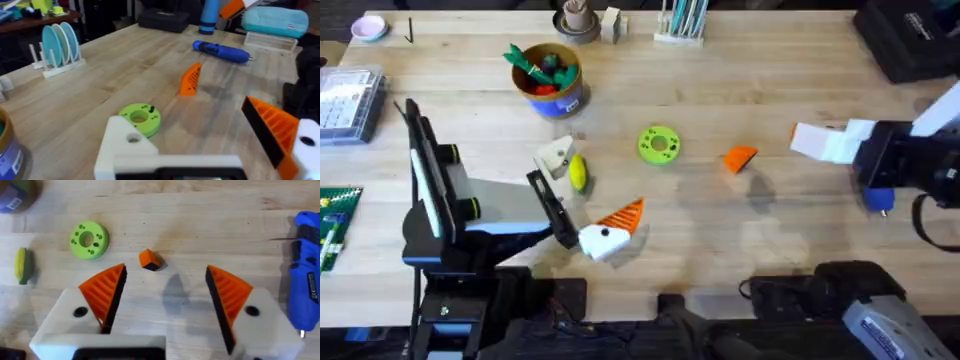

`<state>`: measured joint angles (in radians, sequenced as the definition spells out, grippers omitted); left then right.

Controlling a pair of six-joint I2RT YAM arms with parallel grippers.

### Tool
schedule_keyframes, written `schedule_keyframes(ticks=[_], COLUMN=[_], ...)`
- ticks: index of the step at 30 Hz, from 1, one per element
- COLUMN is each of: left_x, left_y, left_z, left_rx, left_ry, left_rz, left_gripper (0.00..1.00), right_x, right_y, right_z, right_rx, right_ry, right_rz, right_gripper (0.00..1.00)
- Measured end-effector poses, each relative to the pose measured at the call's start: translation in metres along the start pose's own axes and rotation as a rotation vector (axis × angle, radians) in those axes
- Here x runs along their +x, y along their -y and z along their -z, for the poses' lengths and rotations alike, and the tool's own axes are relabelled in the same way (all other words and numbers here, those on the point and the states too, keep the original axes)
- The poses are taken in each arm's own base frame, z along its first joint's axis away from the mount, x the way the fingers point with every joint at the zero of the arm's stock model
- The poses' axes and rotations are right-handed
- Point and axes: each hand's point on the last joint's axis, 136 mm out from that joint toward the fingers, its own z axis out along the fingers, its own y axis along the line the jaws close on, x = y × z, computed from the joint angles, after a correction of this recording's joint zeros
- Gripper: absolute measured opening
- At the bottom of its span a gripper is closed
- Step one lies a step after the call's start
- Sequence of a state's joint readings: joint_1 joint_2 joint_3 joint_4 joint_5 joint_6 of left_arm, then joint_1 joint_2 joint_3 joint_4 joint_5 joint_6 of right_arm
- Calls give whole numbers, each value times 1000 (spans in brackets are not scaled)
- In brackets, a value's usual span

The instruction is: Pick up the gripper from the table and insert it into the empty holder that is missing its gripper. Then pick up a screw, insert it into the mounting hole, and use the screwdriver to tighten it. Finally, clean up the table by picking up the vegetable and placing it into the bucket.

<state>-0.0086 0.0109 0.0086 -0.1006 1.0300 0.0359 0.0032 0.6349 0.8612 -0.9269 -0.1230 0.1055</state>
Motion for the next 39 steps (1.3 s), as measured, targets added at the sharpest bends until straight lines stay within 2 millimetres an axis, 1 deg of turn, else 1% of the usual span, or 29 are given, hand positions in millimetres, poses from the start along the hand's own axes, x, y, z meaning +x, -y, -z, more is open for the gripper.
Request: schedule_keyframes(ticks=[4, 8, 11, 13, 17, 20, 27, 31, 39], left_x=[1, 2, 2, 2, 2, 2, 2, 2, 2], left_y=[12, 18, 19, 20, 22, 22, 22, 22, 22], left_z=[0, 1, 1, 1, 1, 1, 1, 1, 1], left_rx=[69, 104, 112, 117, 127, 128, 130, 130, 130], left_ry=[-2, -3, -3, -3, -3, -3, -3, -3, -3], left_rz=[-1, 1, 1, 0, 0, 0, 0, 0, 0], left_gripper=[993, 993, 993, 993, 993, 993, 993, 995, 992], right_x=[4, 18, 26, 27, 26, 32, 41, 49, 57], right_y=[-4, -6, -14, -21, -32, -38, -35, -32, -30], right_z=[-5, -18, -28, -34, -49, -63, -97, -107, -126], right_rx=[-26, -38, -61, -65, -45, -39, -10, -2, 2], right_ry=[-36, -174, -302, -373, -456, -507, -595, -651, -699], right_rz=[10, 18, 73, 129, 250, 303, 337, 360, 372], right_gripper=[992, 994, 994, 994, 994, 994, 994, 994, 994])
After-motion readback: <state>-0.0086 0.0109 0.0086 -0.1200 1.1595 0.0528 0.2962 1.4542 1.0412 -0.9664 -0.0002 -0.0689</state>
